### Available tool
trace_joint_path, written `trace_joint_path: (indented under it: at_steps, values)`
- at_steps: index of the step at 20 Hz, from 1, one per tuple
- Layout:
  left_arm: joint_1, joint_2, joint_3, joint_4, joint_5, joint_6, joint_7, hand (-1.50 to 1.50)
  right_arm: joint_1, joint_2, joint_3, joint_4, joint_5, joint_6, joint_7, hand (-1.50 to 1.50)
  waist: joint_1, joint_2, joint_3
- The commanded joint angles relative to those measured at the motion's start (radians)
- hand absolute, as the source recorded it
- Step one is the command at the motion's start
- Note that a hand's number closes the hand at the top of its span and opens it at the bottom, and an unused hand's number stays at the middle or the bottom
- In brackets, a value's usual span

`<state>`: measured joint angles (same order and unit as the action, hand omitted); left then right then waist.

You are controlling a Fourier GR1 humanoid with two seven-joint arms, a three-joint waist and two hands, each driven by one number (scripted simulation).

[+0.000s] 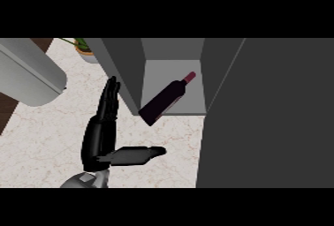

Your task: Pick up the wine, place it into the cabinet and close the cabinet

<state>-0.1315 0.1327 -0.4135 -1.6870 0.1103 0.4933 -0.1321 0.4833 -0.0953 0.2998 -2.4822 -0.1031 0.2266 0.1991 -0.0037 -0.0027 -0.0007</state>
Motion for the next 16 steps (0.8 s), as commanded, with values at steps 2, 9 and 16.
trace_joint_path:
  at_steps: [2,9,16]
  values:
    - [0.163,0.077,-0.006,-0.15,0.066,-0.119,-0.022,-1.5,0.034,-0.025,-0.011,-0.062,-0.02,0.022,0.001,-1.5,0.003,-0.001,0.001]
    - [0.195,0.185,0.096,-0.198,0.213,-0.33,-0.052,-1.5,-0.005,-0.147,0.027,-0.099,-0.026,0.131,0.109,1.5,0.005,0.0,0.0]
    - [0.245,0.26,0.244,-0.219,0.343,-0.489,-0.057,1.5,-0.005,-0.155,0.018,-0.109,-0.043,0.157,0.117,1.5,0.003,0.001,0.0]
